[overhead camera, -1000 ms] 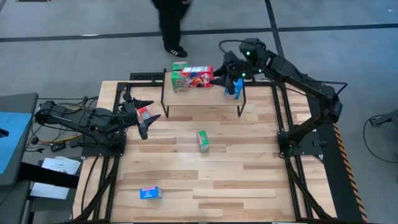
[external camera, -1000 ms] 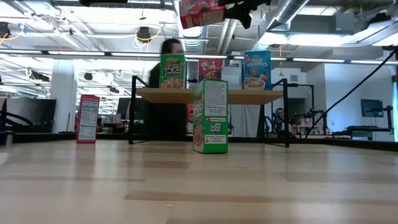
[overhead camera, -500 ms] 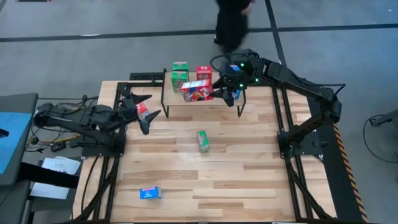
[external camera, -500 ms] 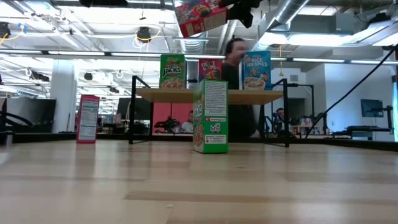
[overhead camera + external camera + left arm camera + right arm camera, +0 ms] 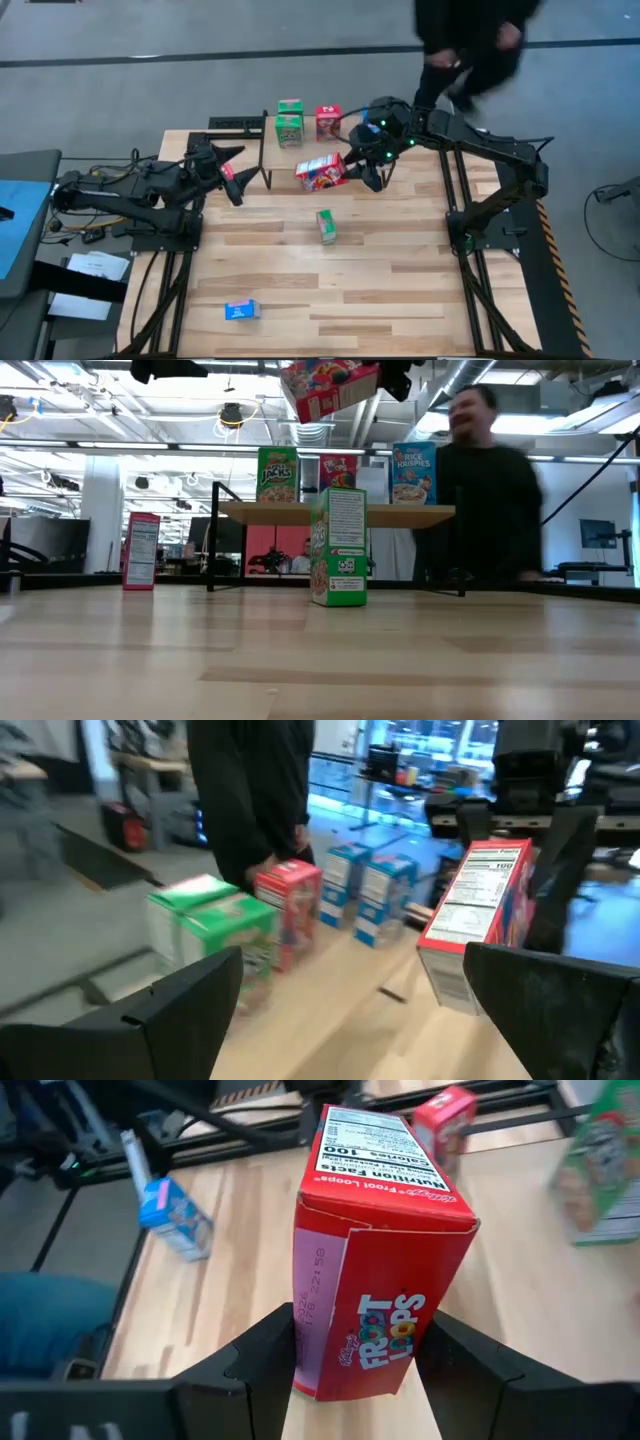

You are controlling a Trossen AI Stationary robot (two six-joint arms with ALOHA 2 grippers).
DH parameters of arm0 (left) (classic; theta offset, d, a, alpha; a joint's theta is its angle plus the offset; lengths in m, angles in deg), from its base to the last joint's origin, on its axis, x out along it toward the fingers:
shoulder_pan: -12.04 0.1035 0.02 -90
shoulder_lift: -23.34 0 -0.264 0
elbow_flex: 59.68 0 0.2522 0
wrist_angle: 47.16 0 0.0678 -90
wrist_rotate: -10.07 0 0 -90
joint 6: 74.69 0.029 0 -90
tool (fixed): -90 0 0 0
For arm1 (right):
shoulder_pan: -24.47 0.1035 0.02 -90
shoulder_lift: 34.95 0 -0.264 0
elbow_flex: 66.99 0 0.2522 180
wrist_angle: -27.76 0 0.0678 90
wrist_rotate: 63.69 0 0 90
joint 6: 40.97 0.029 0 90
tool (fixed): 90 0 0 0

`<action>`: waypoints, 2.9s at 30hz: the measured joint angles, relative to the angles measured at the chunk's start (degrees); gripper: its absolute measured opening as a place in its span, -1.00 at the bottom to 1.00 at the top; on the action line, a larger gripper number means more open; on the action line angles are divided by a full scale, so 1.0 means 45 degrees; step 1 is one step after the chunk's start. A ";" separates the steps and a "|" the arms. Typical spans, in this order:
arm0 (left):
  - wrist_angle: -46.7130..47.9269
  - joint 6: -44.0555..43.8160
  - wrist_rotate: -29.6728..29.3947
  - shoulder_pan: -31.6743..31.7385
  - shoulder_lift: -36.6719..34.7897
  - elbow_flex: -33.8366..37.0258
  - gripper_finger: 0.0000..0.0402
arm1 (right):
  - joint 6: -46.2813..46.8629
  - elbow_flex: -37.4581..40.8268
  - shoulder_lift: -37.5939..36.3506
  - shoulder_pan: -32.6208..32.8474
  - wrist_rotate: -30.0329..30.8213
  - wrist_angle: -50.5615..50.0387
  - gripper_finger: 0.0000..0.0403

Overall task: Stack cereal on shelf
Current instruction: Put the bottom red cereal box on the shelf aligned with the other red cereal box

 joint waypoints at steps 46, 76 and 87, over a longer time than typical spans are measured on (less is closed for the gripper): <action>-0.4552 -0.2554 0.8610 0.0707 0.5776 0.0001 0.85 | 0.0443 0.0000 0.0000 0.2751 0.0101 -0.1172 0.06; -0.4950 -0.1937 1.0104 0.0829 0.5776 -0.0001 0.64 | 0.1482 0.0000 0.0000 0.2747 0.0422 -0.0676 0.06; -0.5108 -0.2223 1.1071 0.1264 0.5776 0.0002 0.40 | 0.1494 0.0000 0.0000 0.3074 0.0293 -0.0760 0.06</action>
